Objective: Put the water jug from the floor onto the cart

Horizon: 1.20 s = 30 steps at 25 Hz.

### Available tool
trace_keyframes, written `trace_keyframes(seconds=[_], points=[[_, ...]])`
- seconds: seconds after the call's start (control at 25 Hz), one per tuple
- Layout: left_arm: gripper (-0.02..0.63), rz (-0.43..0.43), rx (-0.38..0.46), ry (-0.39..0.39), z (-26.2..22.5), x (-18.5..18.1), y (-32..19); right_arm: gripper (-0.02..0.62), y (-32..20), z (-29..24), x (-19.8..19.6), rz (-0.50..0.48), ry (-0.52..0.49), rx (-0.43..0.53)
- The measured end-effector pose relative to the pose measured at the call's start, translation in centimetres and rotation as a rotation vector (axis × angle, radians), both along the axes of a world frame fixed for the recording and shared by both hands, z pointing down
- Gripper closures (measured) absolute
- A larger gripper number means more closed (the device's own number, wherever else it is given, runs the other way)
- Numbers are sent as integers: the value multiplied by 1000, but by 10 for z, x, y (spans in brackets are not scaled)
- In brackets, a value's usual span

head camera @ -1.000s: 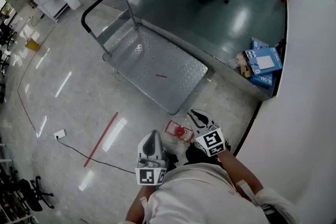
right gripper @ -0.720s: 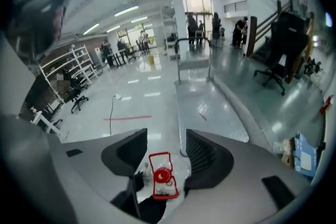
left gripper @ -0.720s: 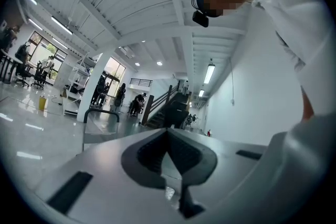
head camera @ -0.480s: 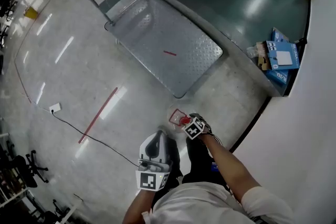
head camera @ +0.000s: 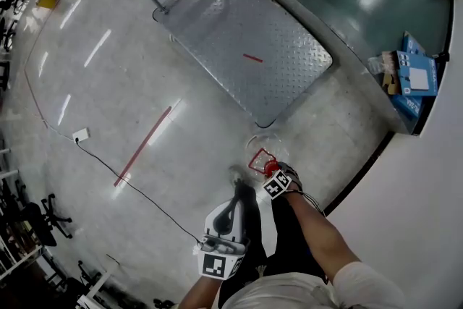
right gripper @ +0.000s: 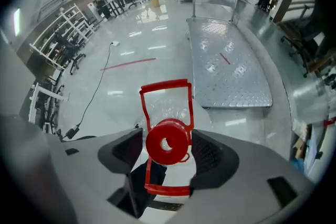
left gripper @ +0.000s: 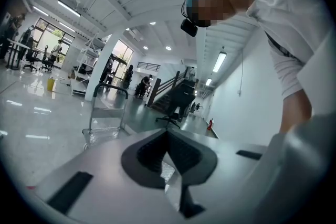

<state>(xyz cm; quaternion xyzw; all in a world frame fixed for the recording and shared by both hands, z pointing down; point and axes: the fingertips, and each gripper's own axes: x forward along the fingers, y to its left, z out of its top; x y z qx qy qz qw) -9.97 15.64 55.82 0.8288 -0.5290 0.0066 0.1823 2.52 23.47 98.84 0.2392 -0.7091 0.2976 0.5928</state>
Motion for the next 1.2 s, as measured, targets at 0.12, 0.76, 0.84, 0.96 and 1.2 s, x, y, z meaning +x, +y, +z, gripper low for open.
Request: trace_keyframes(seconds=[0.12,0.76,0.84,0.96,1.2], points=[[603,-12,7,-1,4,-4,-3,319,1,16,-1,8,28,-14],[603,-26,30,6,-26,2,1,324,-2,-67,23,-9,13,-29],[603,-31,52,5,-47,12,-1,325,-4,-100,32,-24,-1,-46],[603,-51,94,10,-72,31,-6,325,-19,-145,48,-53,-21,-39],[603,-143,143,21,-105,53,-15,325,-61,-207,74,-98,-53,43]])
